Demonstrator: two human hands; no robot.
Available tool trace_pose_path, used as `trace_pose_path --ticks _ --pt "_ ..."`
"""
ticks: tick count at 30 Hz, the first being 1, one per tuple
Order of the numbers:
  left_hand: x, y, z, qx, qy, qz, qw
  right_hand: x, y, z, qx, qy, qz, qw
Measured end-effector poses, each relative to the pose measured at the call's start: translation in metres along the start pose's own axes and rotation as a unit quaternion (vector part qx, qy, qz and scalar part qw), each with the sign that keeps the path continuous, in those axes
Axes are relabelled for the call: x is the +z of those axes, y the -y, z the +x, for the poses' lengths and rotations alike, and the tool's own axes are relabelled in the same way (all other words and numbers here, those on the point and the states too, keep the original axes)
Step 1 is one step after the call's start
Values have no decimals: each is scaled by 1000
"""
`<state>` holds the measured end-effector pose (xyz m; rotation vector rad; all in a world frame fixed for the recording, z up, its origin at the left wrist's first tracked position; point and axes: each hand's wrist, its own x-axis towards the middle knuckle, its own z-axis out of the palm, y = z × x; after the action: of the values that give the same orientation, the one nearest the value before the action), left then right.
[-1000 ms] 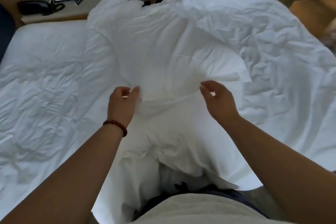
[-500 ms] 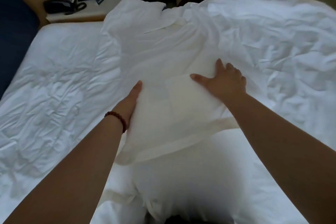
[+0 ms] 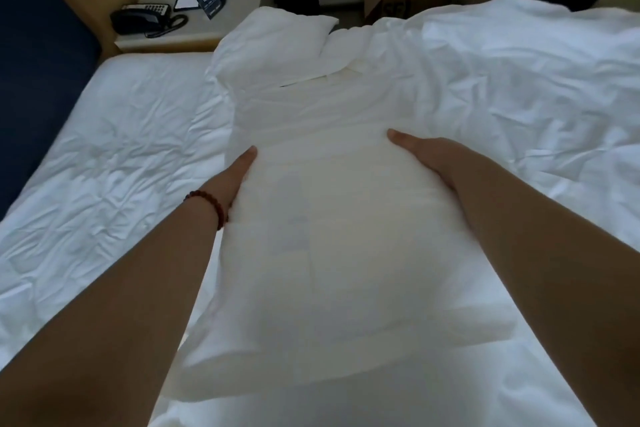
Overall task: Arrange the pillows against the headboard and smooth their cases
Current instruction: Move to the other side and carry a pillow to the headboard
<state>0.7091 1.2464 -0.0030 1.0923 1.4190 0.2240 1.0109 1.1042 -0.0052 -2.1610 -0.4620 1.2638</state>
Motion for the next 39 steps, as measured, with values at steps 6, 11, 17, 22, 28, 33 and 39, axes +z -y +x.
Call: trace_pose_path --ticks 6,11,17,22,28,33,39 --pt "9 14 20 5 -8 -63 998 7 6 28 -15 -5 14 1000" --pt "8 28 15 2 -90 -56 994 19 -1 31 -54 -43 7 998" --pt "-5 35 -17 63 -178 -63 980 40 -5 7 -113 -72 46 990" --pt "-39 68 -66 110 -246 -102 958 74 12 -27 -190 -67 31 979" --pt "-101 122 -127 98 -329 -133 930 149 33 -85 -248 -16 54 967" --pt "-183 163 -164 83 -375 -136 913 236 42 -140 -269 10 50 962" --pt "-305 203 -192 113 -375 -129 911 352 53 -201 -280 39 79 956"
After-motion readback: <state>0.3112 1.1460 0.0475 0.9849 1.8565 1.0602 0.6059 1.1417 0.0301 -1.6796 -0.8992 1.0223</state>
